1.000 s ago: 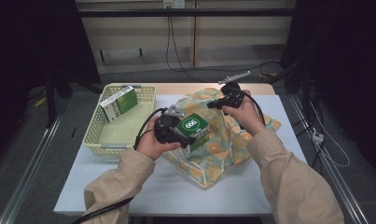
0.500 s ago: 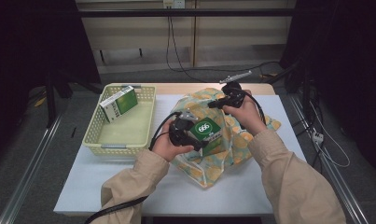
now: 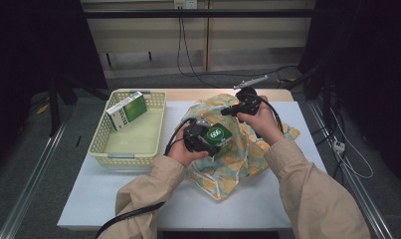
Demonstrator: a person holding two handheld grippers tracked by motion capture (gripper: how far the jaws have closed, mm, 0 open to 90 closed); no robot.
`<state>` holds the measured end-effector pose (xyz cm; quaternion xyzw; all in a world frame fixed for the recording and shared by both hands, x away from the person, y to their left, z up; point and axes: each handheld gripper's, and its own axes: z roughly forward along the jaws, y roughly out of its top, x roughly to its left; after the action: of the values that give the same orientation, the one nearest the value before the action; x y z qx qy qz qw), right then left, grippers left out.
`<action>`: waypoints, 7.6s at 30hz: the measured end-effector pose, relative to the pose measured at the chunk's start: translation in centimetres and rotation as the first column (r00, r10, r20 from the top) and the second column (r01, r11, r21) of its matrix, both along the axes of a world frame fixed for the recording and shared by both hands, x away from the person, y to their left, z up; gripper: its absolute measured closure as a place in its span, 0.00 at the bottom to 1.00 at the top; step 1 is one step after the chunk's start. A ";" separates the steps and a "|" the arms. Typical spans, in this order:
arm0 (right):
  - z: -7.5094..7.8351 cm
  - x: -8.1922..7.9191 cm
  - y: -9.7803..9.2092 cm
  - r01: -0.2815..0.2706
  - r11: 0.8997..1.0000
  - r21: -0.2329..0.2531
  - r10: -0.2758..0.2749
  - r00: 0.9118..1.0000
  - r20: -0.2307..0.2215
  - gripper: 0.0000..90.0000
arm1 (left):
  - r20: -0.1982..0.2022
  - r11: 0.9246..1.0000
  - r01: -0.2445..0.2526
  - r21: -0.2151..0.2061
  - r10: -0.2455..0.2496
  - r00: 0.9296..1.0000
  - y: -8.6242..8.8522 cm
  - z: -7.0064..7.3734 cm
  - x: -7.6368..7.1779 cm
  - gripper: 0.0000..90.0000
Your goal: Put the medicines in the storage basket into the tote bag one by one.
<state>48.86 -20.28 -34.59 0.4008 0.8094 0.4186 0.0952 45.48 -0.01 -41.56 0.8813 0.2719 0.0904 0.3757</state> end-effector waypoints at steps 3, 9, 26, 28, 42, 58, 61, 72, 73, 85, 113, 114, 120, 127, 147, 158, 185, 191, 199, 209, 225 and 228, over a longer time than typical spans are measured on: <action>0.0 0.0 0.0 -0.001 1.000 -0.003 0.001 1.000 0.000 1.00 | -0.008 1.000 -0.023 -0.020 0.023 1.000 -0.2 -0.2 1.1 0.17; 0.0 0.1 0.1 -0.003 1.000 -0.002 0.003 1.000 -0.005 1.00 | 0.001 0.998 -0.060 -0.020 0.060 0.998 -1.0 -0.4 2.9 0.17; -0.1 0.2 -0.1 0.004 1.000 -0.003 -0.004 1.000 -0.012 1.00 | 0.026 0.996 -0.079 -0.037 0.080 0.996 -2.0 -0.7 4.2 0.15; -0.1 0.2 -0.1 0.005 1.000 -0.005 -0.005 1.000 -0.014 1.00 | 0.014 0.996 -0.077 -0.040 0.077 0.997 -1.7 -0.4 3.9 0.14; -0.6 0.0 0.1 0.000 1.000 -0.009 0.000 1.000 -0.017 1.00 | -0.019 1.000 0.013 -0.024 -0.014 1.000 1.5 3.0 0.3 0.11; -0.8 -0.1 0.4 -0.004 1.000 -0.012 0.004 1.000 -0.019 1.00 | -0.033 0.996 0.055 -0.073 -0.057 0.998 6.3 5.7 -0.9 0.08; -0.9 -0.1 0.3 -0.001 1.000 -0.010 0.001 1.000 -0.019 1.00 | -0.031 0.996 0.040 -0.083 -0.042 0.999 7.2 6.2 -0.7 0.08; -1.0 -0.3 0.3 -0.005 1.000 -0.011 0.005 1.000 -0.014 1.00 | -0.016 0.997 -0.016 -0.071 0.015 1.000 10.3 7.5 0.6 0.07; -1.0 -0.3 0.3 -0.005 1.000 -0.010 0.005 1.000 -0.014 1.00 | -0.013 0.997 -0.024 -0.068 0.023 1.000 10.7 7.6 0.7 0.07; -1.0 -0.3 0.3 -0.003 1.000 -0.009 0.003 1.000 -0.013 1.00 | -0.015 0.989 -0.148 -0.023 0.148 0.989 15.5 6.8 3.6 0.08; -1.4 0.0 0.2 -0.017 1.000 -0.004 0.017 1.000 -0.019 1.00 | 0.047 0.943 -0.331 0.019 0.330 0.943 23.1 5.3 8.1 0.10; -1.4 0.0 0.2 -0.018 1.000 -0.003 0.017 1.000 -0.021 1.00 | 0.054 0.939 -0.343 0.019 0.341 0.938 23.3 5.3 8.4 0.10; -1.6 0.3 -0.2 -0.011 1.000 0.006 0.011 0.999 -0.034 1.00 | 0.095 0.924 -0.379 0.050 0.374 0.923 24.4 5.2 9.9 0.10; -2.2 0.7 -0.2 -0.011 1.000 0.012 0.011 0.999 -0.048 1.00 | 0.089 0.907 -0.414 0.080 0.407 0.909 26.2 3.7 10.8 0.13; -1.3 0.2 -0.7 0.011 1.000 0.004 -0.011 0.999 -0.031 1.00 | -0.089 0.903 -0.427 0.042 0.429 0.899 24.5 7.3 7.7 0.70; -1.5 0.3 -0.6 0.015 1.000 0.006 -0.015 0.999 -0.031 1.00 | -0.086 0.953 -0.302 -0.035 0.298 0.951 22.2 11.9 5.2 0.70; -0.7 -0.3 -0.7 0.018 1.000 0.007 -0.018 1.000 -0.011 1.00 | -0.095 0.990 0.124 -0.063 -0.129 0.987 10.1 10.1 -2.4 0.70; -0.6 -0.3 -0.7 0.018 1.000 0.012 -0.018 1.000 -0.008 1.00 | -0.109 0.984 0.173 -0.045 -0.177 0.978 8.6 8.6 -3.3 0.70; -0.3 -0.5 -0.7 0.010 1.000 0.011 -0.010 1.000 -0.005 1.00 | -0.144 0.979 0.204 -0.019 -0.205 0.968 6.9 6.0 -3.6 0.70; 0.1 -0.6 -0.8 0.010 1.000 0.005 -0.010 1.000 0.001 1.00 | -0.143 0.981 0.193 -0.020 -0.194 0.971 4.6 4.7 -3.0 0.70; 0.9 -0.9 -0.9 0.014 1.000 0.006 -0.014 1.000 0.013 1.00 | -0.125 0.991 0.133 -0.021 -0.135 0.983 0.5 4.4 -1.7 0.70; 1.2 -0.9 -0.9 0.014 1.000 0.006 -0.014 1.000 0.017 1.00 | -0.122 0.992 0.124 -0.031 -0.127 0.984 0.0 4.4 -1.6 0.70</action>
<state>47.93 -21.22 -33.40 0.4034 0.8044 0.4236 0.1039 43.89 0.01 -37.12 0.8961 0.2398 0.0083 0.3734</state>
